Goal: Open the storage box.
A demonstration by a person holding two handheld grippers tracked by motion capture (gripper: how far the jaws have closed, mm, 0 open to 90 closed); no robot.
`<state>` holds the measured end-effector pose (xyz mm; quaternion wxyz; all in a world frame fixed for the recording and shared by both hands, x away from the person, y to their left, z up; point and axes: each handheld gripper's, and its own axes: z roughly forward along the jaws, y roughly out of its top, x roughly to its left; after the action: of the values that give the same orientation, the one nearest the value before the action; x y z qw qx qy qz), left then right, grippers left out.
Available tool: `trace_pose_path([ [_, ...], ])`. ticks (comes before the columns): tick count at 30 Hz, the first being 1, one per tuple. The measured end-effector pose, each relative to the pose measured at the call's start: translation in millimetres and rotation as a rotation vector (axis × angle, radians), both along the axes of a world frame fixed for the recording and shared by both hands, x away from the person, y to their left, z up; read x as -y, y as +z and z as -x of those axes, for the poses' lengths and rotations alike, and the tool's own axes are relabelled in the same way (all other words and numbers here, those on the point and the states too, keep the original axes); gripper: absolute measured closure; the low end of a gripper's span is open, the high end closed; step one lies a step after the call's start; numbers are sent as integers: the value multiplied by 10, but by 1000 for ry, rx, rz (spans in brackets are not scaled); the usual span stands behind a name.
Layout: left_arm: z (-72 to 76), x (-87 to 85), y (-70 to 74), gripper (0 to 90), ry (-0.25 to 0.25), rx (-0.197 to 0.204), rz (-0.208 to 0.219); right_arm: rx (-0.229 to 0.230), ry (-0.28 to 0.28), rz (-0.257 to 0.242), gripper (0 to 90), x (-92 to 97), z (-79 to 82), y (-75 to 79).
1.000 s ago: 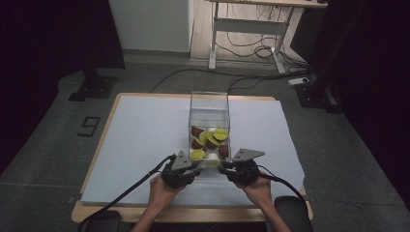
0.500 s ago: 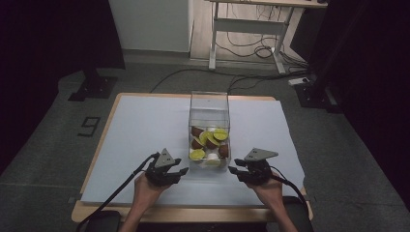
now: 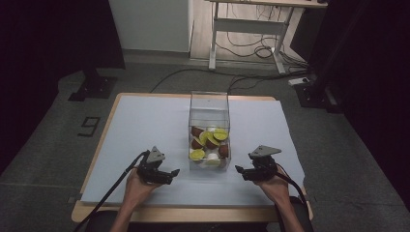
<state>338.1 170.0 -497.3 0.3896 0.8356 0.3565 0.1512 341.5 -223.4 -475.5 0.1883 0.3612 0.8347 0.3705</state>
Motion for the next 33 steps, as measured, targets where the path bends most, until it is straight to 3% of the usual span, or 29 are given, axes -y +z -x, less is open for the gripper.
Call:
trace_pose_path([
  [3, -39, -60, -75, 0, 13, -17, -9, -21, -27, 21, 142, 26, -45, -94],
  [6, -58, -75, -115, 0, 15, -32, -4, -38, -44, 20, 118, 42, -74, -166],
  [10, -102, -72, -195, 0, 17, -58, -26, -49, -41, 36, 60, 54, -96, -238],
  [13, -122, -57, -247, 0, 20, -78, -51, -93, -36, 27, 0, 69, -117, -334],
  [18, -123, -31, -300, 0, 26, -79, -100, -105, -23, 38, 0, 49, -137, -391],
  [23, -118, -10, -307, 0, 20, -77, -120, -142, 1, 125, 0, 4, -146, -484],
  [27, -128, -14, -310, 0, 20, -85, -115, -177, -9, 96, 0, 30, -165, -508],
  [33, -128, -12, -311, 0, 20, -88, -114, -165, -7, 86, 0, 42, -154, -519],
])
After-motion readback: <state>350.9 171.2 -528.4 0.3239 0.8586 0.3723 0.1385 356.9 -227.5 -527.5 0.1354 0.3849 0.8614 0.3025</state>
